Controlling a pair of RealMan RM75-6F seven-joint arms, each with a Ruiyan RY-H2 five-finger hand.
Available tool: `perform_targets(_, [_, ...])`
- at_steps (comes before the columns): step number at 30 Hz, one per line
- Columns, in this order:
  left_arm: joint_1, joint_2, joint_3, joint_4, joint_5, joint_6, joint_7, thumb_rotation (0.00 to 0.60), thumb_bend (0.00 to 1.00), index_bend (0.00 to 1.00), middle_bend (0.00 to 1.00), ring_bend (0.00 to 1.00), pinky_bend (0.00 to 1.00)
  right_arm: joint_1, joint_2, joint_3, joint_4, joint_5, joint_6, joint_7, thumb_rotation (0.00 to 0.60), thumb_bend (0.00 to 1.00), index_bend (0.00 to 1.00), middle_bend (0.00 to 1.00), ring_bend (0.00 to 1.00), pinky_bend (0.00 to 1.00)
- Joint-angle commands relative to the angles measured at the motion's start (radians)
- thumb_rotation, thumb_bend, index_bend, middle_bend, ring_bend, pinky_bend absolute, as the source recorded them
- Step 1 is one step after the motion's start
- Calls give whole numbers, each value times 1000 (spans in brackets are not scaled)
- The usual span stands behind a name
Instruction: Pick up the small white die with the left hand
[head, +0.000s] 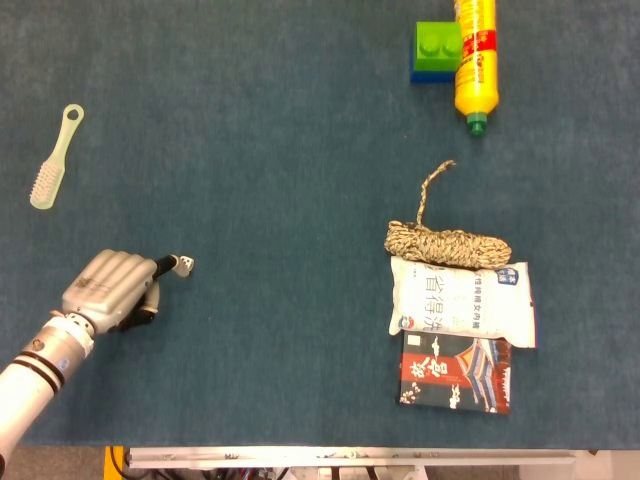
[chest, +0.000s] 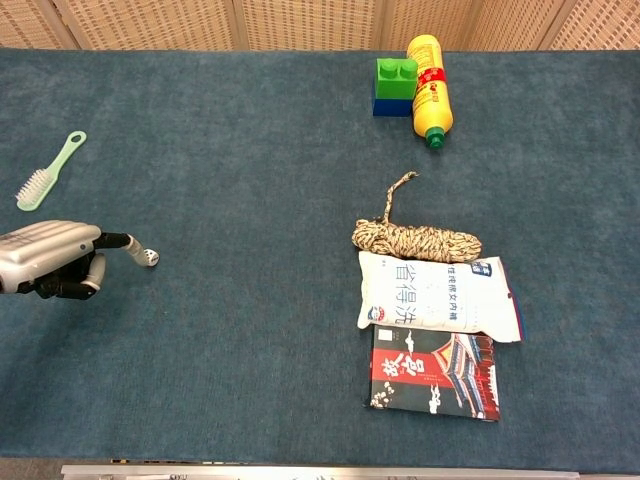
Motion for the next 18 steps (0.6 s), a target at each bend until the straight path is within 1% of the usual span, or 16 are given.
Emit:
perform_targets(1, [0, 1, 4, -1, -1, -1, 3, 600, 907, 273, 1000, 1000, 1000, 0, 0, 0, 0, 0, 0, 0, 600, 136, 441, 213, 185, 276])
perform_targets(6, [1, -3, 11, 4, -5, -5, 5, 600, 907, 273, 1000, 1000, 1000, 0, 0, 0, -1, 0, 0, 0, 600, 136, 441, 213, 185, 276])
perform_targets(18, [-7, -31, 6, 28, -17, -8, 25, 600, 908, 273, 1000, 1000, 1000, -1, 2, 2, 0, 2, 4, 5, 600, 137, 441, 213, 185, 276])
